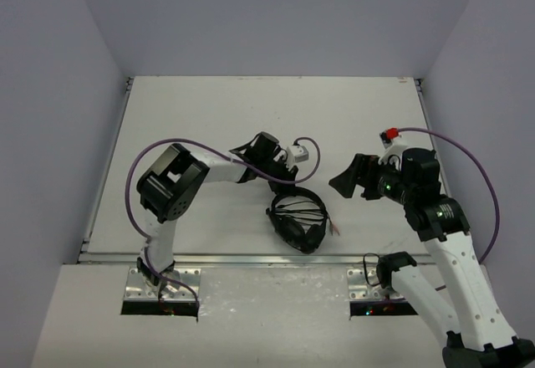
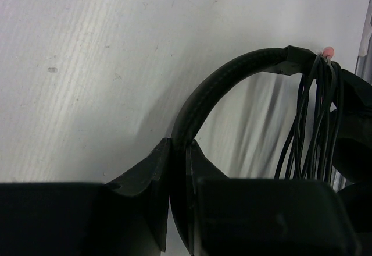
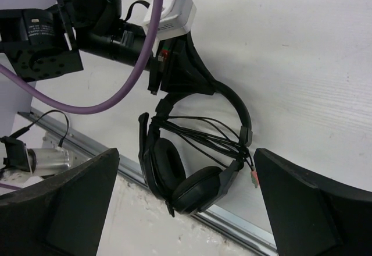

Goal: Wrap the headphones

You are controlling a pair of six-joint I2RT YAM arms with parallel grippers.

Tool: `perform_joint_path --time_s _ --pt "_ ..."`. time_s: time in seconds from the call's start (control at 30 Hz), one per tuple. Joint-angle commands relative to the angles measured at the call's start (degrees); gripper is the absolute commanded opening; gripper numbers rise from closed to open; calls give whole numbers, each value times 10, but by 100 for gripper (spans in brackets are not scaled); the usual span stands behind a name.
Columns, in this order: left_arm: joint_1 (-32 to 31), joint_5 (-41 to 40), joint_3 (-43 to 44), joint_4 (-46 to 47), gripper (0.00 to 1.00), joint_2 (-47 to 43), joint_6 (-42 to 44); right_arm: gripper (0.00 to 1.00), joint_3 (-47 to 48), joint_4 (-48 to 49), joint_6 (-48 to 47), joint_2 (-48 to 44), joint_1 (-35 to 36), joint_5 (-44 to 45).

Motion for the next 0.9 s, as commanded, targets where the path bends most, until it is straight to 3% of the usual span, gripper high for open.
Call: perform_joint_path --time_s 0.0,0.4,0.57,0.87 --pt "-4 36 30 10 5 10 17 99 -6 27 6 -10 1 -24" --pt "-1 -13 55 -9 8 23 29 99 -18 45 9 -18 1 -39" --pt "1 -27 92 -58 11 36 49 99 -21 50 9 -16 1 -45" --pt "13 -76 75 -32 48 5 25 99 -21 50 2 -10 1 -49"
